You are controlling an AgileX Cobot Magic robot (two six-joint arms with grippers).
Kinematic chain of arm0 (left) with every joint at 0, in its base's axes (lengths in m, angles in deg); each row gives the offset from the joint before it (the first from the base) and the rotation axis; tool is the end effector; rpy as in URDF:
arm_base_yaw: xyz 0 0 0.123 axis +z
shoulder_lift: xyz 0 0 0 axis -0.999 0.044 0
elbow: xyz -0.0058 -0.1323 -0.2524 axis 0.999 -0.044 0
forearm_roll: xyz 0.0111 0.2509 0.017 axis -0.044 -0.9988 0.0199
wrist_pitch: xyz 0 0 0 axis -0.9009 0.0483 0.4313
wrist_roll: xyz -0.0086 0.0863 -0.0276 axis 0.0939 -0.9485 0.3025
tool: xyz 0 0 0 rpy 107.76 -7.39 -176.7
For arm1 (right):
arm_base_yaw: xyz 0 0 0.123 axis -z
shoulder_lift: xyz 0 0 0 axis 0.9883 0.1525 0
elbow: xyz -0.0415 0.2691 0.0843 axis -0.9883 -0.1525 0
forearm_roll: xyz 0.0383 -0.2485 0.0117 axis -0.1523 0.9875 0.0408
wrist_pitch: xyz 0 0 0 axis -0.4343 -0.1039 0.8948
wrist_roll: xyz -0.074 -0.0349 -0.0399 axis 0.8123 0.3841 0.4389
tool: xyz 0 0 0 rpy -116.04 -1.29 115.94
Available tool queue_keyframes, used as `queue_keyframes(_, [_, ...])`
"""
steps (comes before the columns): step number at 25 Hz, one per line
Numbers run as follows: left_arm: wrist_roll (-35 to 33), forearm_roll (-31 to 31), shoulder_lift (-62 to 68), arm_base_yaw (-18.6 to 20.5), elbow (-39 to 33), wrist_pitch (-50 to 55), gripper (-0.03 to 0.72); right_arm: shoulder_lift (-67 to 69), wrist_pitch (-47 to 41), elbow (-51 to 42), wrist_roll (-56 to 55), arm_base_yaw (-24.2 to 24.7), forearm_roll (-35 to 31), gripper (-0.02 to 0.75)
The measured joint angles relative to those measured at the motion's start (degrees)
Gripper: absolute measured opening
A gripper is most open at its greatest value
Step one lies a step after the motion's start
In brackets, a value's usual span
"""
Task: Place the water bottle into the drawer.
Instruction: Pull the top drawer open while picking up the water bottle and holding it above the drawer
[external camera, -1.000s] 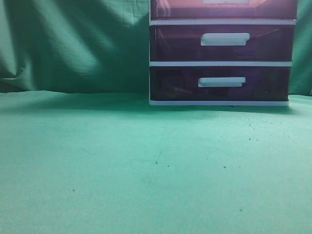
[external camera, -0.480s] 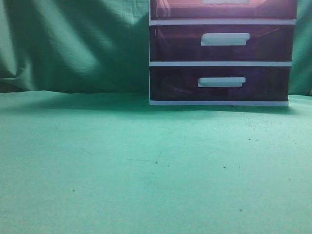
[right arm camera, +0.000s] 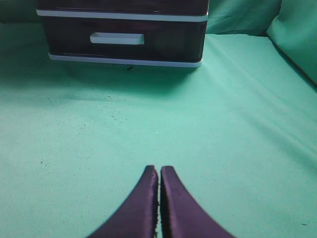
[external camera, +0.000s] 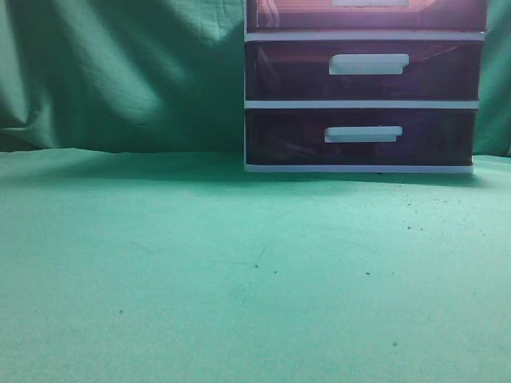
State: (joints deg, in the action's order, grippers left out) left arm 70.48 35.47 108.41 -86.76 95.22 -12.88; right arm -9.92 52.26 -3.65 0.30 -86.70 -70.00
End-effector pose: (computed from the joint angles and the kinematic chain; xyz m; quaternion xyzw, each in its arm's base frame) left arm 0.1364 0.0001 0.2569 -0.0681 0.8148 -0.0508 0.5735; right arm 0.0519 0.0087 0.1703 -0.0580 0.8059 0.0396 0.5879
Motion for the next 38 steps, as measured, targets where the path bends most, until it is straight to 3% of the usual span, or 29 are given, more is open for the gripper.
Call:
queue_keyframes(3, [-0.5,-1.2,5.4,-0.3,0.9,-3.0,0.000,0.0,0.0,0.0,0.0,0.0,0.0,0.000])
queue_keyframes(4, [-0.6,-1.4,7.2,-0.3,0.8,-4.3,0.048,0.0,0.0,0.0,0.0,0.0,0.0,0.000])
queue_keyframes(6, [-0.7,-1.4,9.8,-0.3,0.8,-5.9,0.194,0.0,0.0,0.0,0.0,0.0,0.0,0.000])
queue_keyframes(9, [-0.6,-1.4,13.3,-0.3,0.8,-7.4,0.531,0.0,0.0,0.0,0.0,0.0,0.0,0.000])
queue_keyframes(12, [0.5,-1.4,16.9,-0.3,0.9,-9.2,0.656,0.0,0.0,0.0,0.0,0.0,0.0,0.000])
queue_keyframes(25, [2.0,-1.4,39.6,-0.3,10.6,-15.0,0.642,0.0,0.0,0.0,0.0,0.0,0.0,0.000])
queue_keyframes(33, [2.0,-1.4,41.7,-0.3,11.1,-16.6,0.279,0.0,0.0,0.0,0.0,0.0,0.0,0.000])
queue_keyframes(38, [2.0,-2.2,40.1,-0.4,11.2,-13.9,0.283,0.0,0.0,0.0,0.0,0.0,0.0,0.000])
